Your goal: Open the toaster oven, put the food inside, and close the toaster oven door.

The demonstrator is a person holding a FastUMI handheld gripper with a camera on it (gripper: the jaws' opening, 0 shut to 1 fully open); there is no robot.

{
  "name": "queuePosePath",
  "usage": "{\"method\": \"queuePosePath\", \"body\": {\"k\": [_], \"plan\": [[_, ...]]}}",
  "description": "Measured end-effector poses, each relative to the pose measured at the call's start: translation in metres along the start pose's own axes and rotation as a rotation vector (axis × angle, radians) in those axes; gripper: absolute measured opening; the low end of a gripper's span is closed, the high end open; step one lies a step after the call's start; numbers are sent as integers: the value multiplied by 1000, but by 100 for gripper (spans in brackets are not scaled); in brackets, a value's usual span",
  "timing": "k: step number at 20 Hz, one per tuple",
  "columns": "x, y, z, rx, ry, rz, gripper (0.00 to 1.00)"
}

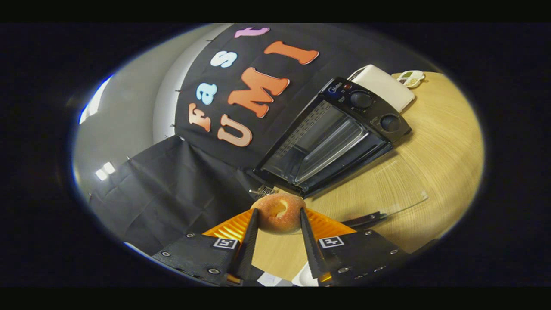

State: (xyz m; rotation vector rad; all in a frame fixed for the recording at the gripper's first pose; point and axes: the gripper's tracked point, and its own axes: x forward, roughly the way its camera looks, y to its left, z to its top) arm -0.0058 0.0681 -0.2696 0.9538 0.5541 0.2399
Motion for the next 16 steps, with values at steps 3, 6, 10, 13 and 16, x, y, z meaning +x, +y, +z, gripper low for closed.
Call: {"method": "queuePosePath", "body": {"k": [3,6,10,13,16], "plan": [[31,-3,25,62,-40,-12,53],[55,-19,46,58,-80,-78,53],[89,-31,70,-2,-112,-155,53],[112,-41,82,-11,-117,-193,54],[133,-54,95,-59,-147,-242,53]]}}
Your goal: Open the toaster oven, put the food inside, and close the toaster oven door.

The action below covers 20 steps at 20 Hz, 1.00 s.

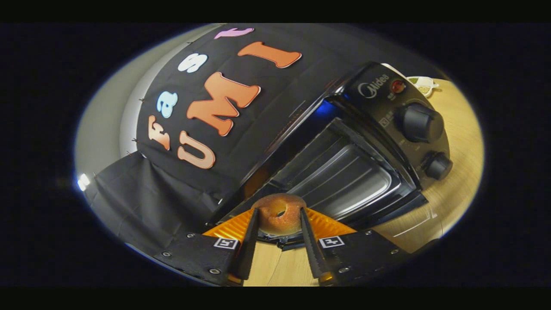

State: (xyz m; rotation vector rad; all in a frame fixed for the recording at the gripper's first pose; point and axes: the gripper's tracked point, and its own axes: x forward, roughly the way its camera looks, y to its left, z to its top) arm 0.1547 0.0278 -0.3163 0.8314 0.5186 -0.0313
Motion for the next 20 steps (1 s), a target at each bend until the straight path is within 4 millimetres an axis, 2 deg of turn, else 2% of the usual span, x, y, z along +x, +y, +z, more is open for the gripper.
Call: {"method": "queuePosePath", "body": {"k": [4,7,11,13,16,20], "plan": [[20,-8,3,-62,-14,-60,55],[29,-3,9,-155,-51,-81,65],[28,-11,9,-401,-57,-158,82],[20,-4,11,-515,-93,-161,89],[-1,3,3,-608,-73,-153,90],[-47,7,-8,-710,-53,-142,93]]}}
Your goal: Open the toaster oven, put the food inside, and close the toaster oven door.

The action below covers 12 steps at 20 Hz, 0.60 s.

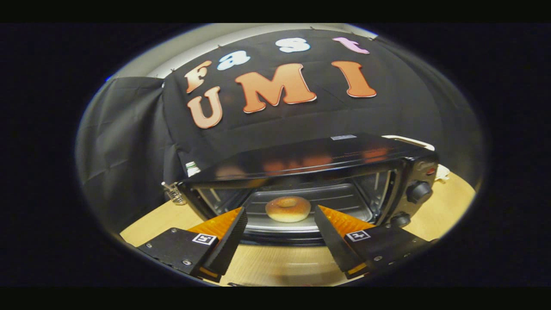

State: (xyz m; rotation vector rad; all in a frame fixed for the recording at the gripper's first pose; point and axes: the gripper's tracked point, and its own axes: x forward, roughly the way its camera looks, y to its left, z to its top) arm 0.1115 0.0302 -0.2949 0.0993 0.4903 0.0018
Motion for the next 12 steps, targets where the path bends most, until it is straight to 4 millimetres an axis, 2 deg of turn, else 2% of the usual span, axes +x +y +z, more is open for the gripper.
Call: {"method": "queuePosePath", "body": {"k": [3,6,12], "plan": [[-39,0,-19,-36,28,13,93],[-75,4,-59,22,125,61,94],[-113,-10,-98,2,153,20,94]]}}
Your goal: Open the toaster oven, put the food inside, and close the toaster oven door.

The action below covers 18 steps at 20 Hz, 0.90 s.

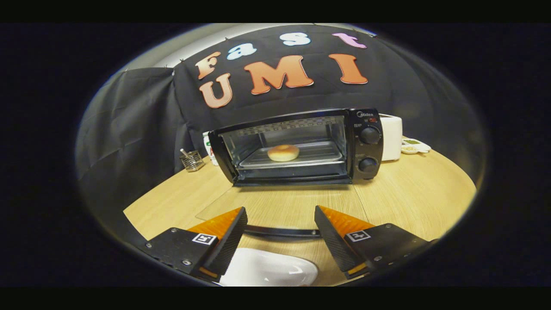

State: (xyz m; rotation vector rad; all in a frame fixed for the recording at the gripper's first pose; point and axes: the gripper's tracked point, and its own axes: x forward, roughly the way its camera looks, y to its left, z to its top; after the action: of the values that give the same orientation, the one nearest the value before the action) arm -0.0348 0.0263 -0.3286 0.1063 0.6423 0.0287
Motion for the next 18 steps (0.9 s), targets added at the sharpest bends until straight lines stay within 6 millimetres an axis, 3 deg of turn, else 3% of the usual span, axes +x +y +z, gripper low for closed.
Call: {"method": "queuePosePath", "body": {"k": [3,8,14,16,18], "plan": [[-9,-3,-6,-14,-9,-14,94],[-17,-5,-40,36,73,-5,94],[2,-13,-49,34,116,-16,94],[4,-4,-57,36,158,5,94],[3,-2,-51,17,158,4,94]]}}
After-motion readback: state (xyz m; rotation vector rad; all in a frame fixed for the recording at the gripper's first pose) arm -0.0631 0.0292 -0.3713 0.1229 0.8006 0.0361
